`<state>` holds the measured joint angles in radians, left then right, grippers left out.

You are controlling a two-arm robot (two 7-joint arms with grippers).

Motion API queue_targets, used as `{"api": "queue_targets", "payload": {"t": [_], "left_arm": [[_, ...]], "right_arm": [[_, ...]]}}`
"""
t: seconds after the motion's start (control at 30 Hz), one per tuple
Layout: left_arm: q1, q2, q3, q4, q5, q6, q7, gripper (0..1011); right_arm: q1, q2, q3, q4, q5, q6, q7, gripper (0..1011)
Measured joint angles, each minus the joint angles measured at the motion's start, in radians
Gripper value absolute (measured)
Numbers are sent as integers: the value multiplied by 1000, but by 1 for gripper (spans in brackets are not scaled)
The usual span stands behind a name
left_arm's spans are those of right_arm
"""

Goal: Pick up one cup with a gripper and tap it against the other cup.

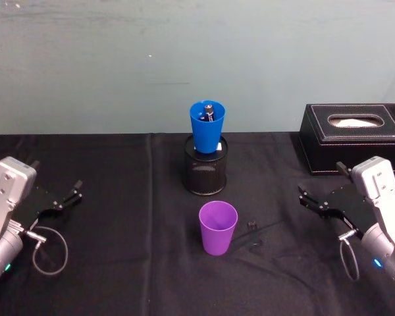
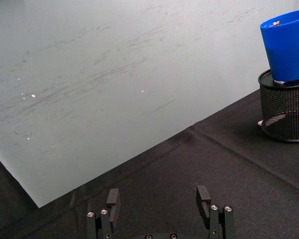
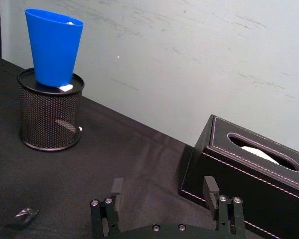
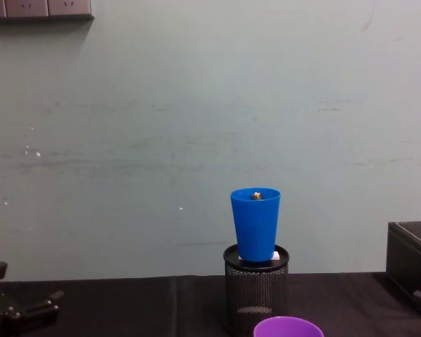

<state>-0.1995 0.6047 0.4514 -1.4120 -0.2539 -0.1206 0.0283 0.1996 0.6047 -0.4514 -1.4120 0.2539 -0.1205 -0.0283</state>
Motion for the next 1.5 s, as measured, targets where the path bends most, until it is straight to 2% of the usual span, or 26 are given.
{"api": "queue_targets", "payload": {"t": [1.33, 1.5], "left_arm": [[0, 0, 0, 0, 0, 0, 0, 1000], [0, 0, 0, 0, 0, 0, 0, 1000]], "right_arm": [[0, 0, 0, 0, 0, 0, 0, 1002], [4, -1, 16, -4, -2, -31, 28, 1002]]}}
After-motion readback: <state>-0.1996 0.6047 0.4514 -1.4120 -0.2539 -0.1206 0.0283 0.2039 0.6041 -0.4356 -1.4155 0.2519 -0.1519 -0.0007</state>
